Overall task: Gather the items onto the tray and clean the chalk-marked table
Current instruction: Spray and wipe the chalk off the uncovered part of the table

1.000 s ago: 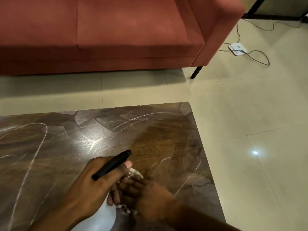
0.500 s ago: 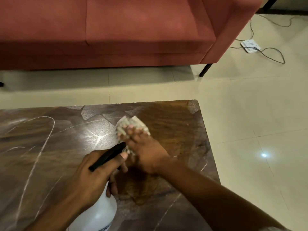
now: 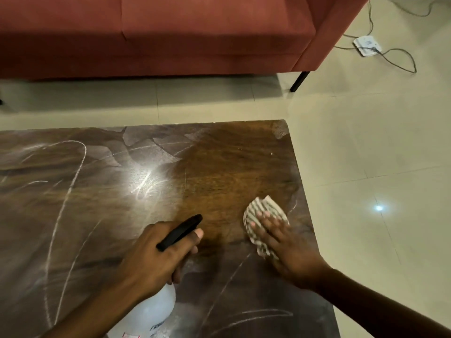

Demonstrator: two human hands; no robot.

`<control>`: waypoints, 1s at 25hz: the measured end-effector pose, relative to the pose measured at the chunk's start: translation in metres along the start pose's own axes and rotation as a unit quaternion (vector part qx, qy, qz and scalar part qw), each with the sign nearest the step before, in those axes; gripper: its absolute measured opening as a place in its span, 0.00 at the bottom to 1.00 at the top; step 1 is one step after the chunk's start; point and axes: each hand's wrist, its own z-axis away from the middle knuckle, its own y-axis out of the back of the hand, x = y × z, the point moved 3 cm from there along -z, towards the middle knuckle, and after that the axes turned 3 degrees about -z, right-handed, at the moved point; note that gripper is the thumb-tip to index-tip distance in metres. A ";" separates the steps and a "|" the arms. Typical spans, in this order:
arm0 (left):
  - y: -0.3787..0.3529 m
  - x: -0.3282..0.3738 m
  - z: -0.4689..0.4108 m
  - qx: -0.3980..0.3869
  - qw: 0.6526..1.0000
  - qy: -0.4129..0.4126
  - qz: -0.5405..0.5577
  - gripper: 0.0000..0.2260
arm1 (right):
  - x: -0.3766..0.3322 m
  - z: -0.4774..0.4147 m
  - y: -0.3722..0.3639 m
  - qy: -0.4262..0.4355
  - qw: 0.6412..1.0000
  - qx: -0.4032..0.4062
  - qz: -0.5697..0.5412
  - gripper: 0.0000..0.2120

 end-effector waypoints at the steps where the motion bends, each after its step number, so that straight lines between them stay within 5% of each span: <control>1: -0.004 -0.007 0.010 -0.007 1.000 0.009 0.000 0.16 | -0.006 0.029 -0.009 0.046 0.998 -0.034 0.033 0.38; 4: -0.017 -0.020 0.031 -0.004 0.999 0.038 -0.007 0.24 | -0.005 0.089 -0.024 -0.086 0.995 0.032 -0.035 0.35; 7: -0.032 -0.012 0.040 0.002 0.998 0.024 -0.060 0.24 | -0.057 0.108 -0.057 -0.289 0.941 0.136 -0.114 0.34; 12: -0.049 -0.001 0.055 -0.027 0.997 -0.032 -0.070 0.15 | -0.128 0.148 -0.095 -0.052 0.996 0.078 -0.008 0.38; 14: -0.054 0.001 0.063 -0.041 0.995 -0.049 -0.080 0.16 | -0.111 0.170 -0.096 -0.086 0.993 0.080 0.000 0.35; 17: -0.067 0.003 0.072 -0.076 0.993 -0.048 -0.078 0.21 | -0.101 0.190 -0.097 -0.353 0.900 0.214 -0.141 0.30; 19: -0.082 0.006 0.077 -0.096 0.991 -0.060 -0.077 0.21 | -0.125 0.175 -0.105 -0.446 0.832 0.264 -0.198 0.31; 22: -0.103 0.007 0.079 -0.102 0.990 -0.073 -0.063 0.15 | -0.192 0.144 -0.122 -0.307 0.901 0.267 -0.152 0.36; 25: -0.116 0.001 0.081 -0.107 0.984 -0.080 -0.115 0.17 | -0.212 0.152 -0.124 -0.106 0.976 0.165 -0.096 0.34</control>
